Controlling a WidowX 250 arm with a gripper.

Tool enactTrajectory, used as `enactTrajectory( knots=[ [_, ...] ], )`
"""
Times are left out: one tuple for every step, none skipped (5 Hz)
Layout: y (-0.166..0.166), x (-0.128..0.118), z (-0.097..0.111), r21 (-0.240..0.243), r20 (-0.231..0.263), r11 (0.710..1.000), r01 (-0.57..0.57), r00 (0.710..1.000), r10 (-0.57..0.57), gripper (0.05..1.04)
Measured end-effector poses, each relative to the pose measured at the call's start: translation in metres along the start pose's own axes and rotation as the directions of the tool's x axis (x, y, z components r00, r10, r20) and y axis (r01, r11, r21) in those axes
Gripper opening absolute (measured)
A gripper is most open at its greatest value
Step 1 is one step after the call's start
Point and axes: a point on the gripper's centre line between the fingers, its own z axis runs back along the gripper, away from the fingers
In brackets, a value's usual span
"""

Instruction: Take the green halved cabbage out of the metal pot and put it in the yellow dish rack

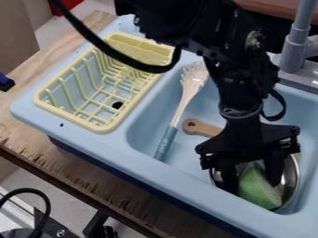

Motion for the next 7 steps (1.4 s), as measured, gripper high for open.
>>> enactTrajectory(
  knots=[
    [0.002, 0.002, 0.004, -0.005, 0.001, 0.999, -0.050, 0.999, 0.050, 0.649],
    [0.000, 0.002, 0.016, -0.028, 0.008, 0.997, -0.075, 0.997, 0.076, 0.648],
    [-0.005, 0.004, 0.036, -0.081, 0.055, 0.990, -0.119, 0.991, 0.123, 0.647],
    [-0.006, 0.007, 0.054, -0.119, 0.114, 0.980, -0.160, 0.978, 0.174, 0.647],
    [0.003, 0.016, 0.071, -0.136, 0.150, 0.971, -0.197, 0.965, 0.216, 0.647],
    [0.017, 0.032, 0.095, -0.140, 0.192, 0.960, -0.244, 0.944, 0.268, 0.647],
    [0.041, 0.053, 0.105, -0.096, 0.248, 0.950, -0.297, 0.917, 0.311, 0.647]
  ],
)
